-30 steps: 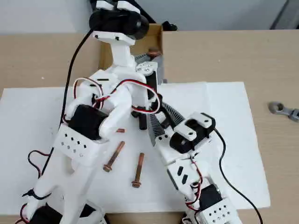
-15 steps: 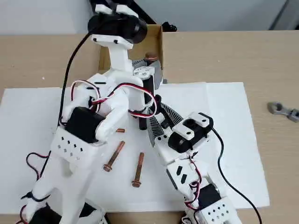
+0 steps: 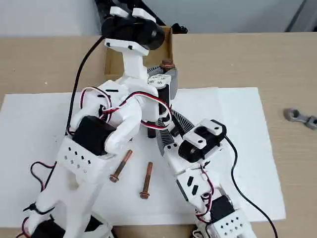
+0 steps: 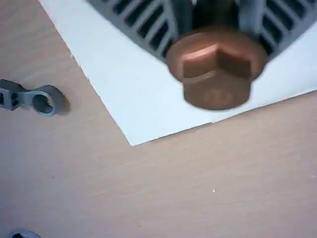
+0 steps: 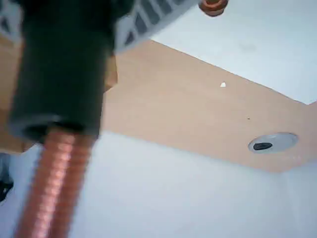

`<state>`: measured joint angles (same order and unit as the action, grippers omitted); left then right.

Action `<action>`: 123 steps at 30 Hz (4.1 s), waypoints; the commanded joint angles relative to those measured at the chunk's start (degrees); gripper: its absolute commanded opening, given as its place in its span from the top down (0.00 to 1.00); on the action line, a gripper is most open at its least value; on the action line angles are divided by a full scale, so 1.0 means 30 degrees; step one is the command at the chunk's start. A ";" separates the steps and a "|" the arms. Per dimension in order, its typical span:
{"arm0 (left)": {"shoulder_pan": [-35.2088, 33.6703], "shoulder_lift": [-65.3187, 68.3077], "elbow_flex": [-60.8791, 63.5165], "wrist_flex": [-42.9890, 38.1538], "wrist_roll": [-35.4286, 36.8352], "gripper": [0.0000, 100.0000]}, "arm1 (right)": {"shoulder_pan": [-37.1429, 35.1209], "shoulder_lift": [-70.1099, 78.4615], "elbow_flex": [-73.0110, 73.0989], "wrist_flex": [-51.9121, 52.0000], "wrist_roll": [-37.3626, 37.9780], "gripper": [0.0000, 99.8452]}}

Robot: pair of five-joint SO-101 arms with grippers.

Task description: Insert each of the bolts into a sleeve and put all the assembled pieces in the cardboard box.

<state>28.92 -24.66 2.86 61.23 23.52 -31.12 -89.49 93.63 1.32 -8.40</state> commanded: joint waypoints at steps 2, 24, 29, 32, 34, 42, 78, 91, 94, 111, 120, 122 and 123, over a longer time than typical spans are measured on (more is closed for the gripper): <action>-0.0908 -0.0469 -0.0337 -0.1055 0.0000 1.00 | 0.0161 -0.0308 -0.0469 -0.0015 -0.0088 0.99; -0.0410 -0.0440 -0.0073 -0.1465 0.0147 1.00 | 0.0103 -0.0308 -0.0469 -0.0015 -0.0088 0.99; -0.0410 -0.0440 -0.0044 -0.1377 0.0147 1.00 | 0.0103 -0.0337 -0.0469 -0.0015 -0.0088 0.99; -0.0410 -0.0440 -0.0015 -0.1407 0.0117 1.00 | 0.0103 -0.0337 -0.0469 -0.0015 -0.0117 0.99; -0.0410 -0.0440 0.0132 -0.1436 0.0117 1.00 | 0.0103 -0.0337 -0.0498 -0.0015 -0.0117 0.99; -0.0322 -0.0440 0.1128 -0.1993 0.0117 1.00 | 0.0132 -0.0337 -0.0498 -0.0015 -0.0117 0.99; 0.0352 -0.0615 0.0015 0.2901 -0.0908 0.83 | 0.0161 -0.0190 -0.0498 0.0015 -0.0088 0.99; 0.0410 -0.0645 -0.1099 0.3546 -0.0967 0.88 | 0.0161 -0.0249 -0.0557 0.0015 -0.0059 0.99; 0.0381 -0.0645 -0.1216 0.3575 -0.0996 0.89 | 0.0161 -0.0337 -0.0557 -0.0132 0.0000 0.99; -0.3341 -0.0674 -0.7429 0.8645 -0.3575 0.89 | 0.1509 -0.0366 -0.1758 -0.0190 0.0850 0.99; -0.3458 -0.0674 -0.7458 0.8615 -0.3487 0.89 | 0.1509 -0.0190 -0.1231 -0.2535 0.0908 0.99; -0.3458 -0.0674 -0.7458 0.8615 -0.3487 0.89 | 0.1509 -0.0337 -0.1084 -0.2476 0.0908 0.99; -0.3458 -0.0674 -0.7458 0.8586 -0.3487 0.89 | 0.1509 -0.0337 -0.1084 -0.2476 0.0908 0.99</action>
<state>18.73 -25.19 -17.36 87.16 13.14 -27.08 -89.49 93.01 -4.31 -6.29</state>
